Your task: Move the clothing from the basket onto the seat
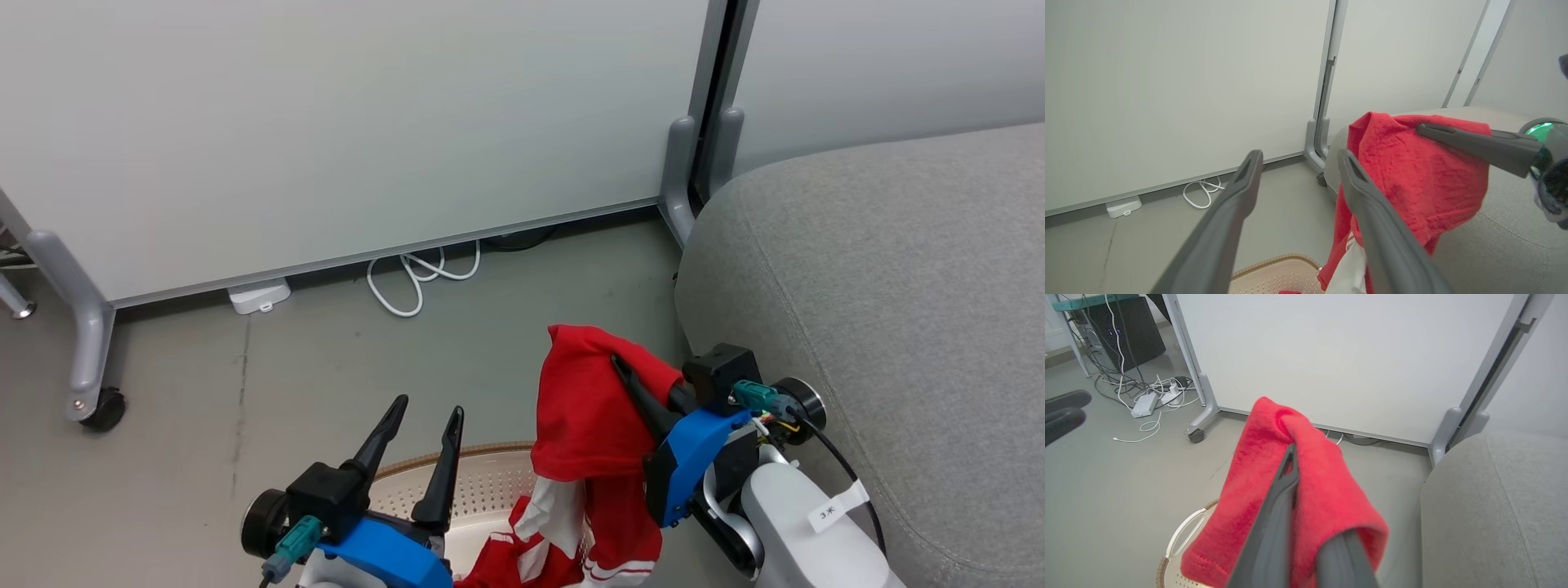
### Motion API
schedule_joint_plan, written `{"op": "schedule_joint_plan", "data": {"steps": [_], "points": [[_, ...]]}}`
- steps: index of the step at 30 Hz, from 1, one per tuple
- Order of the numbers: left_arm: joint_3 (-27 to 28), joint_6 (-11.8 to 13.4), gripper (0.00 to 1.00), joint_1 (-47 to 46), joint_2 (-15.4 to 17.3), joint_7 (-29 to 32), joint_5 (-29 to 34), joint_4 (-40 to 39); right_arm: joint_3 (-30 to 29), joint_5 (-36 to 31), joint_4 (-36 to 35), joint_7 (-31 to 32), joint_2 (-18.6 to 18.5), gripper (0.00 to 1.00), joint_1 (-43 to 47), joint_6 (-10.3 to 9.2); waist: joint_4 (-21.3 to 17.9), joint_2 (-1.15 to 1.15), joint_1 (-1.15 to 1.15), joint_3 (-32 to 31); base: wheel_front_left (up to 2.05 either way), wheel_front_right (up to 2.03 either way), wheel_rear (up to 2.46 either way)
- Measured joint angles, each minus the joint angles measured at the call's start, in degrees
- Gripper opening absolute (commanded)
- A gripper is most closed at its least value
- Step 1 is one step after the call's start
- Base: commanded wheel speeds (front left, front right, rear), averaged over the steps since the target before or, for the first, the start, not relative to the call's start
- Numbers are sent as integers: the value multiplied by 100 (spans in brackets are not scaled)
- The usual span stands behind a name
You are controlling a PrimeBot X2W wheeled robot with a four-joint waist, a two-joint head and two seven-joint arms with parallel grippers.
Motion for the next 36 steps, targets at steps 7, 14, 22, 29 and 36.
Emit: {"op": "schedule_joint_plan", "data": {"steps": [7, 14, 22, 29, 36], "points": [[-288, -16, 100, -160, -1, 0, -35, -1, -69, -45, -141, 44, -13, 0, 13, 0, -305, 0, 0, 48, 0, 0, 0], [-531, -16, 100, -337, 7, 0, -149, 38, -199, -85, -250, 67, -40, 0, 42, 0, -715, 0, 0, 148, 0, 0, 0], [-593, -16, 100, -436, 45, 0, -231, 78, -263, -112, -334, 57, -23, 0, 65, 0, -1269, 0, 0, 249, 0, 0, 0], [-588, -18, 100, -462, 87, 0, -238, 75, -342, -143, -371, 47, -14, 0, 79, 0, -1700, 0, 0, 336, 0, 0, 0], [-591, -18, 100, -472, 86, 0, -224, 63, -348, -145, -391, 30, -7, 0, 122, 0, -2028, 0, 0, 403, 0, 0, 0]]}}
